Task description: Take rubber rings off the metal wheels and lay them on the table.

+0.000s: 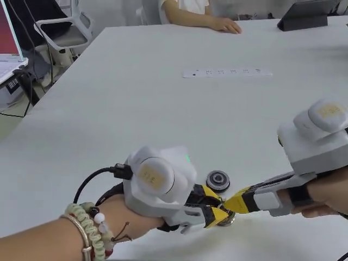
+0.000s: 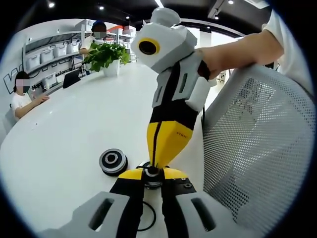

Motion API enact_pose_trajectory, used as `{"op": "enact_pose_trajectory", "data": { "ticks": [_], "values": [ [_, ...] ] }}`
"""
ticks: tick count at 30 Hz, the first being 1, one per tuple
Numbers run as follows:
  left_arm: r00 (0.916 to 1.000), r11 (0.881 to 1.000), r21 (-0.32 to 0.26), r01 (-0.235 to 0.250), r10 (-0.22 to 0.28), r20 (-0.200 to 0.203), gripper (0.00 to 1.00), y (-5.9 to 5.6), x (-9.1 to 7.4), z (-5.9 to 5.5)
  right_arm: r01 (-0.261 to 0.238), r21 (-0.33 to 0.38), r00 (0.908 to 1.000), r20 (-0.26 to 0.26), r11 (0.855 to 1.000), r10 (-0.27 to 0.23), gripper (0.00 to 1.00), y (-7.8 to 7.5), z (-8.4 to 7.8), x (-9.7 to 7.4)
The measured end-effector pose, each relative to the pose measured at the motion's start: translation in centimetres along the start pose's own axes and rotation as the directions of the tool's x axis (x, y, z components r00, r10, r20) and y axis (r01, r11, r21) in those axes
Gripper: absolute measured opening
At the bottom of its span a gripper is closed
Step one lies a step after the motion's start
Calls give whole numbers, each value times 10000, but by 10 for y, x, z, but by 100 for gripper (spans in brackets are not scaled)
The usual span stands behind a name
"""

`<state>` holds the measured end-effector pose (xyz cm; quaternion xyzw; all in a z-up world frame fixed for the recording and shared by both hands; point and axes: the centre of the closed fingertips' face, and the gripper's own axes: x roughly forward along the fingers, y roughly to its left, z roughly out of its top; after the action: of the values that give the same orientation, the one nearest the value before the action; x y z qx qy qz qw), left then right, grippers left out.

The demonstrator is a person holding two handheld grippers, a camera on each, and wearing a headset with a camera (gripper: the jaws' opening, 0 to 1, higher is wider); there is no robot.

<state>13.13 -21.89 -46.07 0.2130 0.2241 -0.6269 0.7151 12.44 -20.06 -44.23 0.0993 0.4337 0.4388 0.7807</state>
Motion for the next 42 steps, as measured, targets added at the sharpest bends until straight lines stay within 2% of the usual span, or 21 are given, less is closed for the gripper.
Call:
{"op": "enact_pose_trajectory", "data": {
  "ticks": [1, 2, 3, 4, 13, 14, 25, 30, 32, 34, 36, 40, 42],
  "values": [
    [10000, 10000, -7, -3, 3, -6, 7, 0, 0, 0, 449, -989, 9987, -196, 9941, -470, 0, -9, -2, 2],
    [10000, 10000, 17, 0, 0, -31, 7, 0, 0, 0, 399, -989, 9989, -192, 9943, -420, 0, -7, -4, 5],
    [10000, 10000, 36, -3, 3, -47, 7, 0, 0, 0, 193, -572, 9996, -210, 9982, -206, 0, -5, -5, 8],
    [10000, 10000, 42, -6, 7, -53, 7, 0, 0, 0, 213, -450, 9996, -152, 9988, -220, 0, -8, -4, 7],
    [9999, 10000, -11, -97, 97, -77, 7, 0, 1, 1, 990, -253, 9937, -509, 9948, -1002, 0, -27, -12, 6],
    [9998, 9999, 21, -125, 125, -130, 7, -1, 1, 1, 1069, -333, 9919, -648, 9937, -1088, 0, -28, -14, 6],
    [9981, 9998, 195, -73, 85, -617, 10, 2, -3, 1, 1023, -321, 9933, -504, 9942, -1039, 0, -24, -10, 3],
    [9999, 9999, 100, -47, 48, -127, 15, 3, -11, 17, 1082, -361, 9933, -358, 9935, -1095, 0, -26, -8, -1],
    [9997, 9997, -57, -224, 225, 114, 21, 5, -12, 23, 1082, -362, 9935, -307, 9935, -1094, 0, -26, -6, -2],
    [9996, 9997, 102, -220, 218, 194, 27, 3, -14, 28, 1054, -314, 9941, -229, 9939, -1062, 0, -25, -4, -3],
    [9996, 9991, 419, -105, 95, 253, 31, 0, -16, 33, 1042, -337, 9944, -165, 9940, -1048, 0, -24, -3, -4],
    [9989, 9992, 305, 250, -262, 396, 35, -5, -27, 46, 1008, -419, 9949, 47, 9940, -1007, 0, -21, 3, -7],
    [9984, 9981, 525, 312, -336, 457, 37, -5, -33, 52, 1002, -435, 9949, 129, 9940, -997, 0, -20, 5, -8]
  ]
}}
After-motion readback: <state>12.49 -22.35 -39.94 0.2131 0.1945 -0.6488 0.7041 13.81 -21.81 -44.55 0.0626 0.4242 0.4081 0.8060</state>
